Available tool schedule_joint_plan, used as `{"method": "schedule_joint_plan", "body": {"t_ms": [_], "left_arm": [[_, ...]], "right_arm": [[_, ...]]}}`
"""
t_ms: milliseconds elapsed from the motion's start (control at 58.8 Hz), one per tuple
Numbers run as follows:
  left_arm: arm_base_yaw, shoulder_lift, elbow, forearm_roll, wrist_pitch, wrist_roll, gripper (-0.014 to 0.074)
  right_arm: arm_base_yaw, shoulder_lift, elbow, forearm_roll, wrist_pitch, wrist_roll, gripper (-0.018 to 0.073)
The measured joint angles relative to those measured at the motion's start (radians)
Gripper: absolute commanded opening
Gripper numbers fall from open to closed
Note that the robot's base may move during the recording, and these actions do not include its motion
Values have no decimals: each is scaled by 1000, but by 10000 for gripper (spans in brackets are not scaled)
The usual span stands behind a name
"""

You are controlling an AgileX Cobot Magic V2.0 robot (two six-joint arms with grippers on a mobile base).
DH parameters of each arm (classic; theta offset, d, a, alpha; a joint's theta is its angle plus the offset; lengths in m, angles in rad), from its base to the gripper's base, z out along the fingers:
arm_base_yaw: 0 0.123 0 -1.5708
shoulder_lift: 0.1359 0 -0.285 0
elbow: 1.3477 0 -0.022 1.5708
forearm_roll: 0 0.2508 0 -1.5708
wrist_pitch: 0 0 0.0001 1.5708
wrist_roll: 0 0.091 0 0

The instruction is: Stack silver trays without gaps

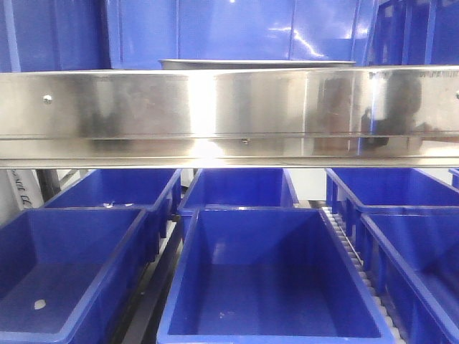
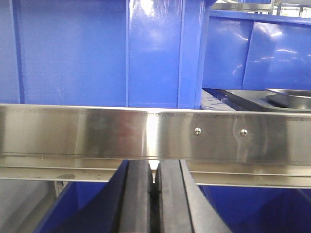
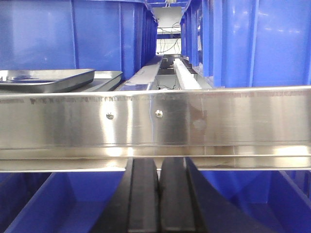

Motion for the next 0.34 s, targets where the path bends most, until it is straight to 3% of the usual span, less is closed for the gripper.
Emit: {"method": "schedule_joint_plan", "body": {"t_ms": [340], "left_arm": [[0,0,0,0,0,0,-6]], "right_arm": [[0,0,0,0,0,0,-71]]}}
